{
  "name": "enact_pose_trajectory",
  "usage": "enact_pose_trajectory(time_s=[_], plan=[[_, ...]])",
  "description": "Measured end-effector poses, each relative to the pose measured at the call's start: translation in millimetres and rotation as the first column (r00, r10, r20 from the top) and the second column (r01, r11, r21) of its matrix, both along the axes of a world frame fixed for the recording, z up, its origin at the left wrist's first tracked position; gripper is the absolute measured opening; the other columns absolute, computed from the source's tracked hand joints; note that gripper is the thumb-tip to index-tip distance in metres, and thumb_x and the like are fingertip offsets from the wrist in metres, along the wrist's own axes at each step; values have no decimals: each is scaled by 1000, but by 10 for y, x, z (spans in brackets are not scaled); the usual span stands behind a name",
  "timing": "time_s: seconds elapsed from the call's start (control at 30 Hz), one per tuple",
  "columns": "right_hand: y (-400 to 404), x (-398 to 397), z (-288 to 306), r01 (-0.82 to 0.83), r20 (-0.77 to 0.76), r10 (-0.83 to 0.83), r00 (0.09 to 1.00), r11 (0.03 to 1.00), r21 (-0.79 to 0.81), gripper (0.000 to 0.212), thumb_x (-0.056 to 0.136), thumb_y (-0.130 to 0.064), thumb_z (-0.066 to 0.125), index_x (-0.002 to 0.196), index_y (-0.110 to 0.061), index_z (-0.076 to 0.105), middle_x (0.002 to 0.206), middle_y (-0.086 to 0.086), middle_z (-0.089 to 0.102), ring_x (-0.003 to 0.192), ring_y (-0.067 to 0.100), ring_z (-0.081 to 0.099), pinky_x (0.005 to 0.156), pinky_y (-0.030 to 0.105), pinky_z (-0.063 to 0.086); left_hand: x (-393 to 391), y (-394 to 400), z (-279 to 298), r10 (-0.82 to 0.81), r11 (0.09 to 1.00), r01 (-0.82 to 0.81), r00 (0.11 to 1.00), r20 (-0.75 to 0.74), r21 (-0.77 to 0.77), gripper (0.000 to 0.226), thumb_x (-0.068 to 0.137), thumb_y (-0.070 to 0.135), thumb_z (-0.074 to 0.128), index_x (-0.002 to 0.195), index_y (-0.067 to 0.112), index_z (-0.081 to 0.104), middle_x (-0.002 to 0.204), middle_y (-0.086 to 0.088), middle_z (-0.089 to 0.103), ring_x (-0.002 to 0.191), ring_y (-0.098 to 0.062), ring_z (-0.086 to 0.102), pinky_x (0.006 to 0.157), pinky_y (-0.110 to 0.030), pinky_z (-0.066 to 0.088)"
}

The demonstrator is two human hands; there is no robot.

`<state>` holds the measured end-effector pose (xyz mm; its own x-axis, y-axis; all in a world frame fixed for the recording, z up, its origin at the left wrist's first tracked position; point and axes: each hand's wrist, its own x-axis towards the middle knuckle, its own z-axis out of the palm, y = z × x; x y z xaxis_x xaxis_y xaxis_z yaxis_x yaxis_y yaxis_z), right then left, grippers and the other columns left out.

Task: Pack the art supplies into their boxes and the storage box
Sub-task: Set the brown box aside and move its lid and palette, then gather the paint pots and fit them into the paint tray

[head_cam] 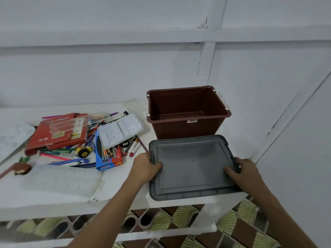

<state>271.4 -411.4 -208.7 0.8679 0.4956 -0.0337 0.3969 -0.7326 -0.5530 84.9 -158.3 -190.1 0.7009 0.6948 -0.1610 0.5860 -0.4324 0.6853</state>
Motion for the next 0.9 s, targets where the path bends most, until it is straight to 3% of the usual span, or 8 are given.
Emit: enact_pose_trajectory(time_s=[0.13,0.37,0.5,0.6,0.7,0.8,0.9], plan=[[-7,36,-22,13,6,-13,1000,1000,-13,54,86,-32,66,127,0,53,103,12,47,101,32,47,90,39,41,54,-11,18,12,1000,-12,1000,19,3,24,84,27,67,103,13,64,81,4,62,72,-11,60,57,-17,46],[-5,73,-47,32,42,-31,999,999,-12,56,85,-36,66,127,-2,54,114,20,54,108,36,46,95,43,38,118,-53,24,26,1000,-26,1000,15,-12,24,86,29,65,104,14,63,74,8,57,62,0,53,43,-7,35],[108,6,76,40,138,-35,990,998,-38,61,80,-31,71,132,-5,52,127,23,48,116,40,40,98,44,33,114,-19,44,22,1000,-22,1000,-5,4,20,87,30,64,99,14,61,73,8,55,61,0,51,43,-8,34],[314,-141,179,-23,115,18,993,999,44,61,80,-24,71,135,-8,49,130,17,46,120,34,38,96,41,36,68,51,101,27,998,-26,1000,-16,57,18,89,31,60,98,16,55,86,0,57,69,-6,50,57,-16,37],[610,-314,232,-117,71,109,992,984,133,58,81,-25,71,133,-11,50,128,11,46,122,28,40,96,34,36,-47,176,205,59,994,-60,998,20,91,44,89,35,61,126,11,56,111,-6,62,93,-15,54,77,-24,40],[1023,-555,306,-239,61,231,971,951,196,53,83,-25,69,132,-13,52,122,5,48,120,23,40,99,30,33,-263,397,322,124,987,-130,990,59,98,49,88,33,63,132,12,54,112,-5,62,90,-12,52,77,-23,39],[1509,-866,358,-381,101,367,925,898,221,51,79,-21,74,126,-6,58,112,9,55,105,26,50,93,37,44,-580,710,401,204,975,-210,976,70,79,43,88,29,63,127,12,58,96,2,62,77,-9,56,66,-19,42]])
